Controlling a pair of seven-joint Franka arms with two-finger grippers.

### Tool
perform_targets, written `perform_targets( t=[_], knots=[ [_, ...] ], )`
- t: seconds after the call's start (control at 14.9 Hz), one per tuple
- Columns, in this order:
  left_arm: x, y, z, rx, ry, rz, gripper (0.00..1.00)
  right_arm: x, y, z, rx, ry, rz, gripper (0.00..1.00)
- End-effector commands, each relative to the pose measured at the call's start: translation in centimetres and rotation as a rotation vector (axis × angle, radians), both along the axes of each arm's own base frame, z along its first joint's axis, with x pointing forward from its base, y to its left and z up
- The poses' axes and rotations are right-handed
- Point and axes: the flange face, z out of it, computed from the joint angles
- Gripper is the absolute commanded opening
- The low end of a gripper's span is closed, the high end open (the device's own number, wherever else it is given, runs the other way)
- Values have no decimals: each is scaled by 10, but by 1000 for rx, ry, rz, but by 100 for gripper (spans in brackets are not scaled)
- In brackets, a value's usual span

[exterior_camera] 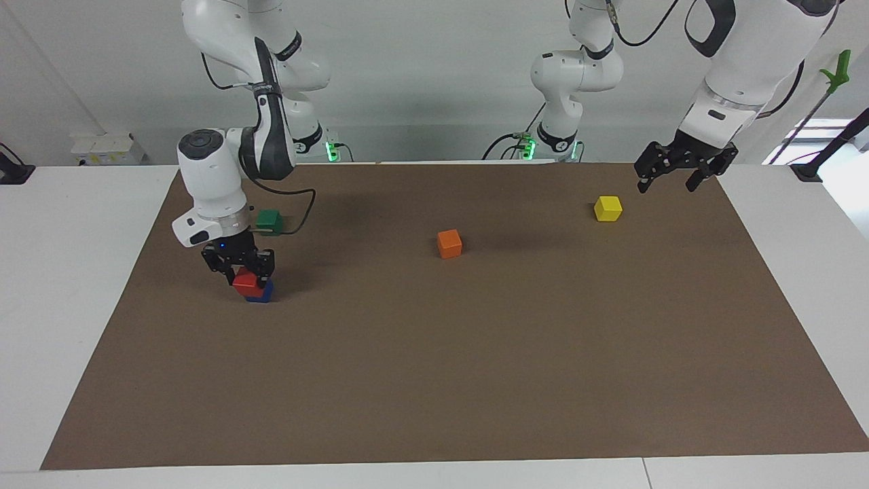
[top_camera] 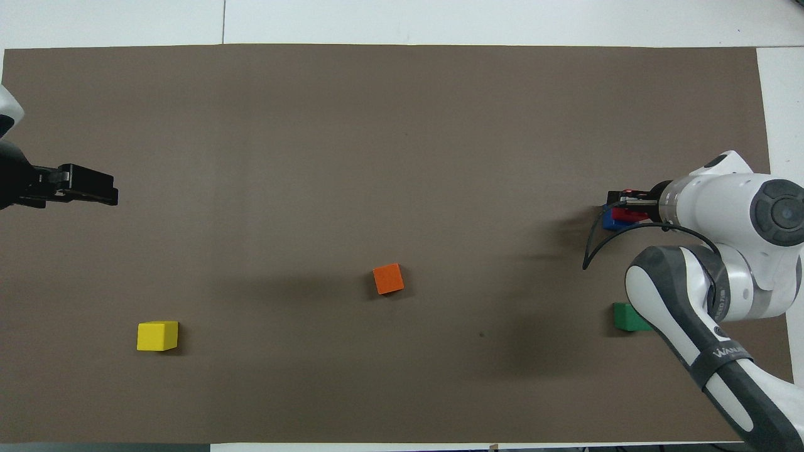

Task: Transfer red block to right arm and stack on blue block
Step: 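Lower the red cube onto the blue cube and open the right gripper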

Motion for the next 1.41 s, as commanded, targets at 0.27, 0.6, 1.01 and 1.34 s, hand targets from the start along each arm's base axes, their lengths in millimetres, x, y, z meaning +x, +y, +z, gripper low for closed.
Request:
perform_targets(
  t=[0.27,0.6,1.01,1.34],
  knots=[
    [-5,-3,-2,-15,-9,-12,100,0,-2,11,-1,-30,-26,100],
    [-7,-3,-1,-15,-5,-9,100,17,-6,79,-26,75,-15,100],
    [-7,5,-2,-15,1,5,100,-9,-7,179,27,139,120,100],
    [-7,4,-2,-15,1,3,100,-16,-14,254,31,193,127,100]
  ],
)
